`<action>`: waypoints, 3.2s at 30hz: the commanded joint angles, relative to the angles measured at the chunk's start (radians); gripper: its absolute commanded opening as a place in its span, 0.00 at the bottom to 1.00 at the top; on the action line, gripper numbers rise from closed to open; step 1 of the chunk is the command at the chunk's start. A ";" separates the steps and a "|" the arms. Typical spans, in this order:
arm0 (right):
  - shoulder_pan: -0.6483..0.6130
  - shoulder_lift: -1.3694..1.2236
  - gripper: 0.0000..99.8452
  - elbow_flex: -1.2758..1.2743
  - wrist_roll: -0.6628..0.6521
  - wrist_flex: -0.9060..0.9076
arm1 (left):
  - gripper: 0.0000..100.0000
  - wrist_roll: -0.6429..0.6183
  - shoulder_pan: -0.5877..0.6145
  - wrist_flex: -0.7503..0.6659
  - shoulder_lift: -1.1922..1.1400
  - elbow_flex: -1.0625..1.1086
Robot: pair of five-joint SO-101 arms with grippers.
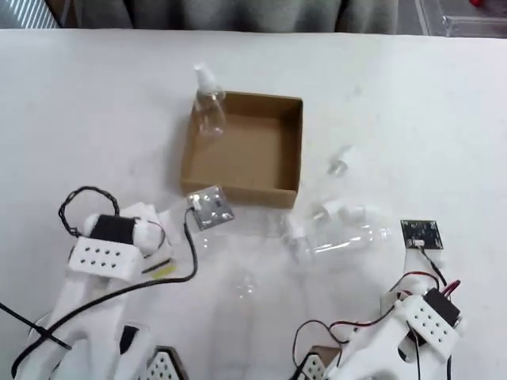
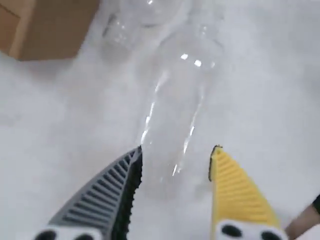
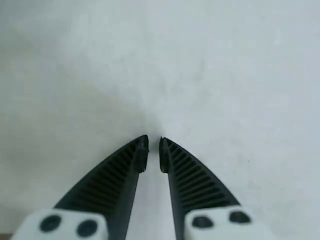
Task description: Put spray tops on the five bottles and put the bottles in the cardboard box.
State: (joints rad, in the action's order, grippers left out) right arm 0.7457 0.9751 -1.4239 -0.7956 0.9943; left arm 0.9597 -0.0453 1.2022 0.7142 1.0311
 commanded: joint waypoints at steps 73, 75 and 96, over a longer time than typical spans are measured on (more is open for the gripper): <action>-0.019 0.019 0.03 0.003 -0.012 -0.015 | 0.32 0.100 -0.136 -0.272 -0.621 -0.334; -0.019 0.019 0.03 0.003 -0.012 -0.015 | 0.32 0.103 -0.131 -0.242 -0.648 -0.368; -0.019 0.019 0.03 0.002 -0.012 -0.025 | 0.06 0.069 -0.140 -0.092 -0.651 -0.368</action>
State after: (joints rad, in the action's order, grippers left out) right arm 0.7380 0.9751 -1.4239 -0.7956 0.9866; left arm 1.0687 -0.1864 1.0549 0.0575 0.7196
